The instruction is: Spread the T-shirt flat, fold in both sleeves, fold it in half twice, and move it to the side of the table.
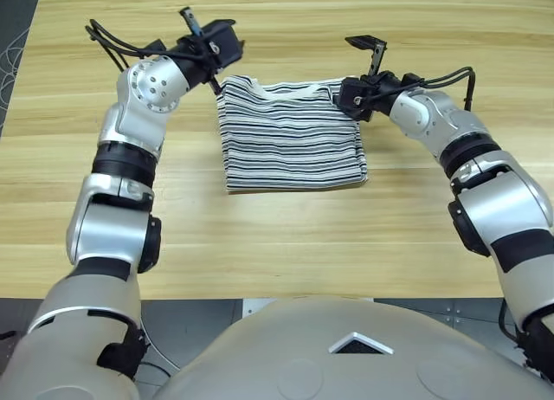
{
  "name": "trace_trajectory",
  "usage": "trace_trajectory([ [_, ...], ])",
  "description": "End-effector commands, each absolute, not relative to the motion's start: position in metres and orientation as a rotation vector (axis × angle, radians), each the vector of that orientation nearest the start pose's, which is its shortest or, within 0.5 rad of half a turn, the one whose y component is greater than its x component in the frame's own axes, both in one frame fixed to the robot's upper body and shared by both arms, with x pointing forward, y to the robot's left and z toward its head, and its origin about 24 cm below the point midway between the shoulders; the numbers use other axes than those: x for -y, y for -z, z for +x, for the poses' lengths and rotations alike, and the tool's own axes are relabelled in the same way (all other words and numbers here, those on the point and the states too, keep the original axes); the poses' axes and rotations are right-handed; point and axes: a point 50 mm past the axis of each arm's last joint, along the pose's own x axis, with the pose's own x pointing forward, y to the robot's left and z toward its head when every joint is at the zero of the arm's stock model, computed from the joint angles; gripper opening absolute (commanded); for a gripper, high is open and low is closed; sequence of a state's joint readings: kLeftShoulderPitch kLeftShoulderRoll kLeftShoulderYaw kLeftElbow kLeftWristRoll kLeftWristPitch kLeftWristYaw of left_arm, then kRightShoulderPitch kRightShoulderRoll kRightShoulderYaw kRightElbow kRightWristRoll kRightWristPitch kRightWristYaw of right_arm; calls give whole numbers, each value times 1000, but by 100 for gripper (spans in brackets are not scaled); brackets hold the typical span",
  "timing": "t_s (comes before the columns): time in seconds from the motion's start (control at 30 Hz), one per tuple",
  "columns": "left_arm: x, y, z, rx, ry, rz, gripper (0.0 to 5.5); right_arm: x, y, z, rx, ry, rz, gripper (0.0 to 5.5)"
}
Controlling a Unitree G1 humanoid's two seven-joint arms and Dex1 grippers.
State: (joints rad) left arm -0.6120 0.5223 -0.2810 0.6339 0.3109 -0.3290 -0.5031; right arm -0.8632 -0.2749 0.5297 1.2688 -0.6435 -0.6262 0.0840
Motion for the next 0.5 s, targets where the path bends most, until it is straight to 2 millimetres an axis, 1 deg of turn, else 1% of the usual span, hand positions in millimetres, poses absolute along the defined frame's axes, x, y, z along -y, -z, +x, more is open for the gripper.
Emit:
trace_trajectory([
  [0.03,-172,-83,328,-17,775,993,136,117,-26,348,43,-871,-1215,547],
  [0.17,-167,-58,313,-105,827,1022,136,119,-14,343,-2,-911,-1294,547],
  [0.27,-173,-27,303,-209,853,1090,136,125,-7,340,-40,-938,-1378,547],
  [0.33,-176,-7,292,-264,892,1130,136,129,-3,337,-61,-971,-1402,547],
  [0.4,-175,13,275,-304,969,1165,136,132,0,333,-72,-1014,-1403,547],
  [0.47,-179,30,258,-313,1039,1276,136,137,3,326,-87,-1080,-1381,547],
  [0.5,-182,35,255,-293,1061,1343,136,141,4,322,-96,-1114,-1361,547],
])
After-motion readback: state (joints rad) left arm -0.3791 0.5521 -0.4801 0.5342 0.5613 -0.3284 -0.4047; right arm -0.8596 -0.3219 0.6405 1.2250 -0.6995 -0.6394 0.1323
